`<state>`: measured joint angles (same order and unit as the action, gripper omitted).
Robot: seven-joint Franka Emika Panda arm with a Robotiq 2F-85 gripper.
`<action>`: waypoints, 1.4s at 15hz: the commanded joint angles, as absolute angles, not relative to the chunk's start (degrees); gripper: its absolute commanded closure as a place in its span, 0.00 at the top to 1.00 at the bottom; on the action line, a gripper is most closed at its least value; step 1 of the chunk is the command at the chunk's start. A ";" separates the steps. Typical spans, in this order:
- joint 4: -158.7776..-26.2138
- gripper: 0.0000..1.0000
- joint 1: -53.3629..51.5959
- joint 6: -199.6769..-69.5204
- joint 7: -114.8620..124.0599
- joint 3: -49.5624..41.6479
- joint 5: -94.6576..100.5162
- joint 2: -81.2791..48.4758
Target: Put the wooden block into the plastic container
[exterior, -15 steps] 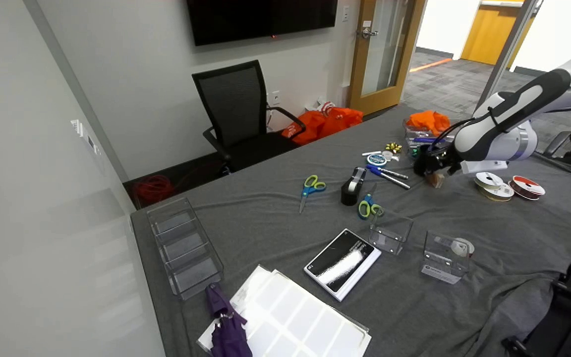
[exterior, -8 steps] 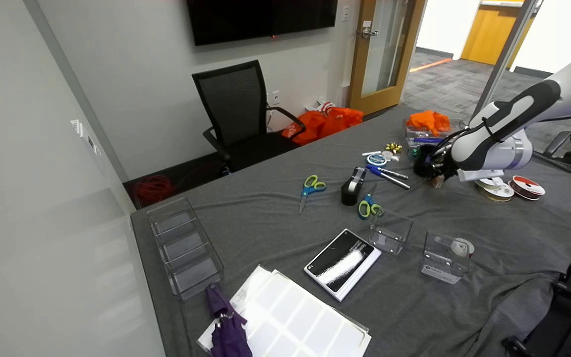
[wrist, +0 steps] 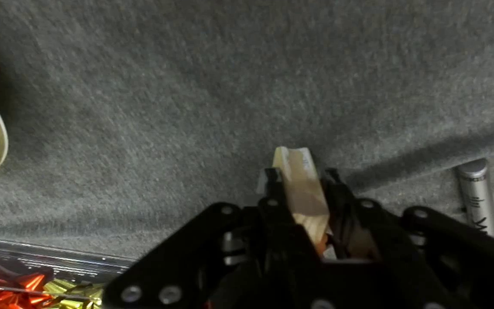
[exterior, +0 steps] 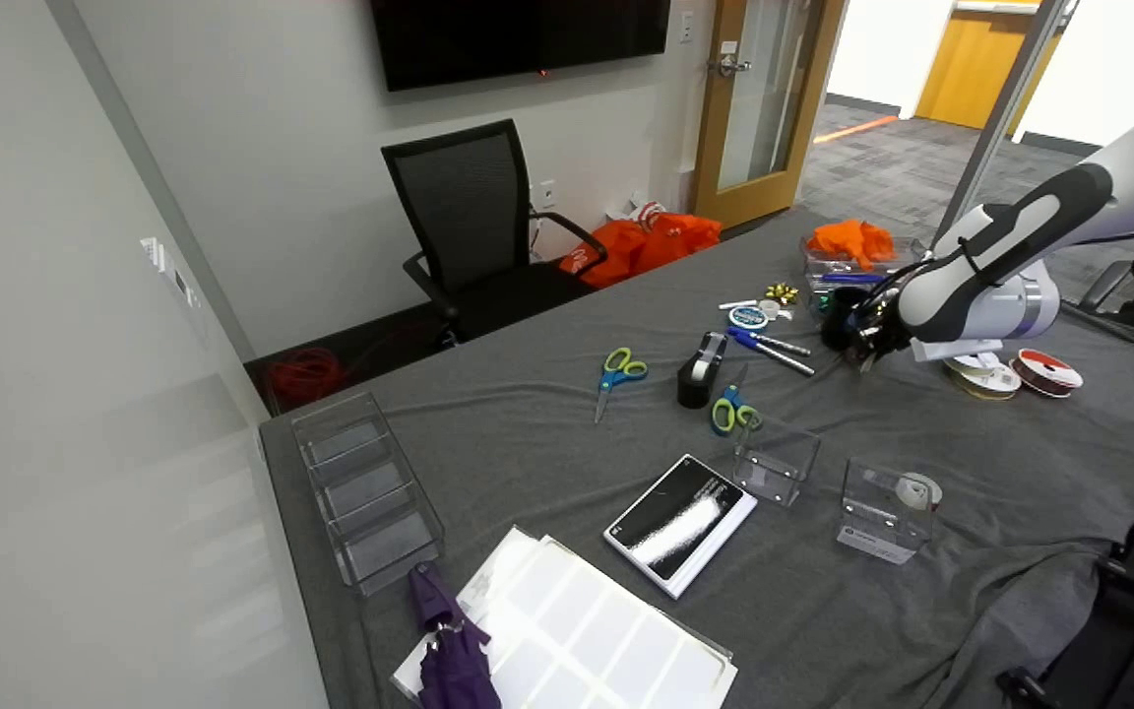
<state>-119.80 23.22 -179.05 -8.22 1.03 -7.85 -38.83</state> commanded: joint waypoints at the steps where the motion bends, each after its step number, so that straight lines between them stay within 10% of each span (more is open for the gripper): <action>1: -121.72 0.07 23.01 -179.71 -7.45 0.74 -5.94 -37.28; 12: -130.44 0.07 18.96 -169.99 -10.41 -0.13 -2.11 -22.87; 21: -140.83 0.07 38.37 -172.58 -41.23 26.96 -15.41 -14.40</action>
<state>-137.93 28.84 -172.59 -30.44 16.28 -8.57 -16.55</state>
